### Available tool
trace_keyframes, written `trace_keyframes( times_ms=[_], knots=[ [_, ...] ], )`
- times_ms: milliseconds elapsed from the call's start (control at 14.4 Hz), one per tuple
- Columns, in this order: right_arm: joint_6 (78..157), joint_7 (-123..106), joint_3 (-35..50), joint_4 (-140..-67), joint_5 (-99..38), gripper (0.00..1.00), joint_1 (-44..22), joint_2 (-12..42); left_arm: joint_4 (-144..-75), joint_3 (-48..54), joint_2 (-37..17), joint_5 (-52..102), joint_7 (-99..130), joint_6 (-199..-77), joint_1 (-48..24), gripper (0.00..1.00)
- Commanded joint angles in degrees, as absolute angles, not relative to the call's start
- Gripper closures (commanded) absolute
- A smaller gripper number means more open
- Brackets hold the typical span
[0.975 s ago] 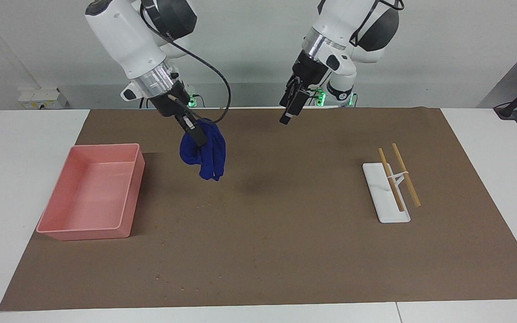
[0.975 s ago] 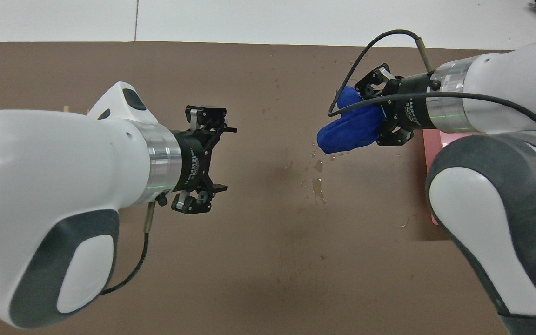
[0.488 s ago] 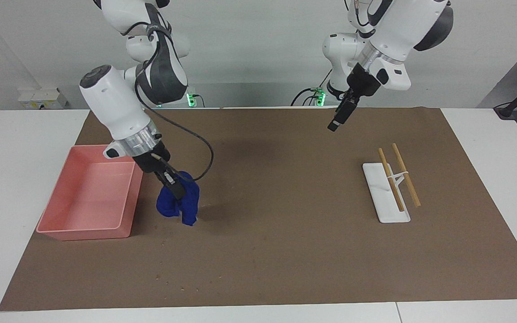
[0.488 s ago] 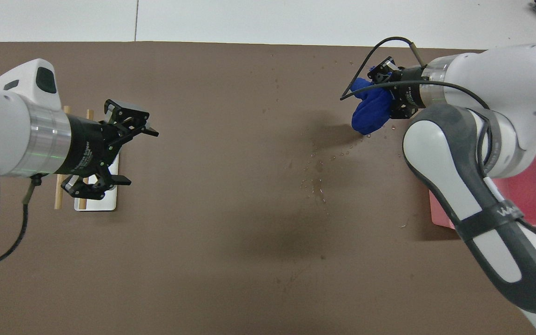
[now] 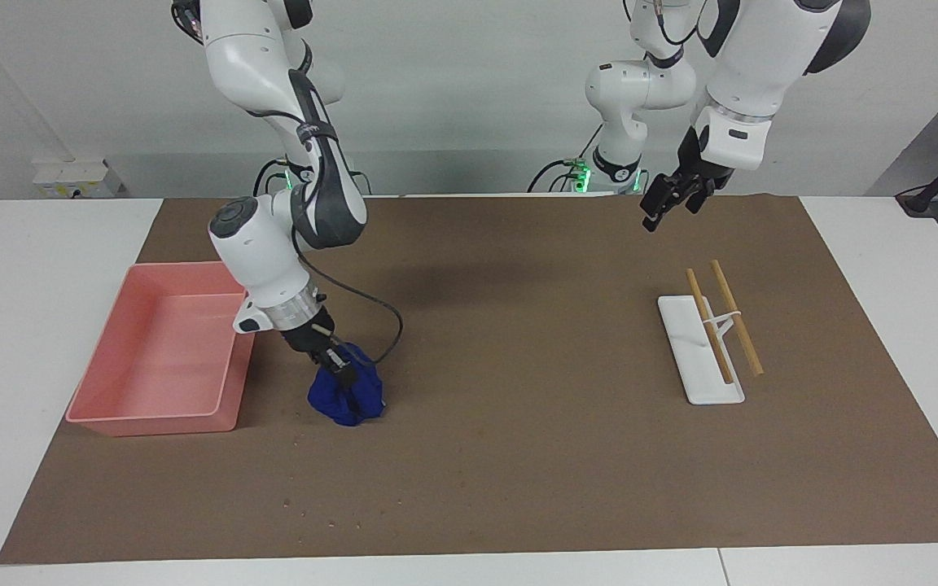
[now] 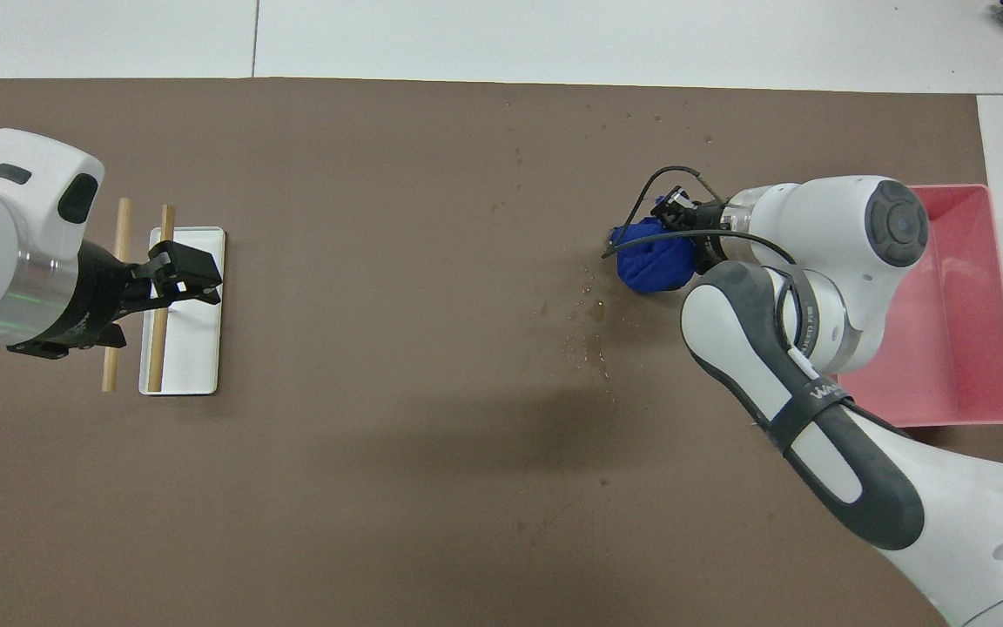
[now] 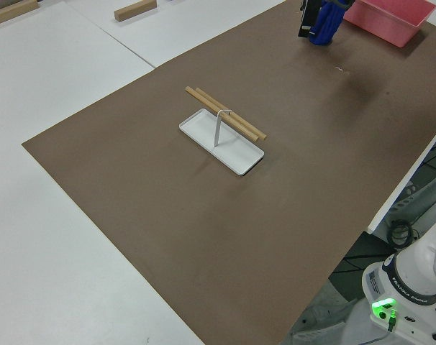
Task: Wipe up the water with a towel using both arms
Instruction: 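Lower the towel onto the water with the right gripper while the left gripper withdraws, then drag the towel across the water drops toward the robot with the right gripper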
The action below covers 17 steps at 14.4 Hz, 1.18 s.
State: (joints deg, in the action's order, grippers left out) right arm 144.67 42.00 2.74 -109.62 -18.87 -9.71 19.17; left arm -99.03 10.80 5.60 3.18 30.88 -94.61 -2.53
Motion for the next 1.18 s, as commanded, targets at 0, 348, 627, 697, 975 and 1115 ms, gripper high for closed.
trace_keyframes(
  times_ms=[0,348,627,697,975,1115],
  knots=[
    [146.6,40.5,3.1,-111.6,-18.3,1.0,-11.3,18.8,-97.8,7.9,6.1,0.9,17.5,-91.3,-1.9,0.0],
    [149.8,41.0,3.3,-111.5,-19.1,1.0,-14.8,22.1,-98.6,2.7,6.6,-1.4,3.5,-90.9,-1.8,0.0],
    [148.9,44.9,3.3,-113.7,-19.2,1.0,-19.1,21.0,-99.2,2.9,6.8,-1.5,3.3,-93.5,-0.4,0.0],
    [148.7,46.7,3.3,-114.6,-19.2,1.0,-19.7,20.6,-98.9,3.1,6.2,-1.4,3.2,-94.6,0.1,0.0],
    [145.7,48.4,3.3,-119.7,-19.3,1.0,-20.5,17.8,-95.8,3.3,2.6,-1.2,3.2,-94.2,0.2,0.0],
    [139.5,50.4,3.3,-120.0,-19.3,1.0,-21.0,16.4,-97.4,3.3,3.3,-1.3,3.1,-93.3,1.6,0.0]
  ],
)
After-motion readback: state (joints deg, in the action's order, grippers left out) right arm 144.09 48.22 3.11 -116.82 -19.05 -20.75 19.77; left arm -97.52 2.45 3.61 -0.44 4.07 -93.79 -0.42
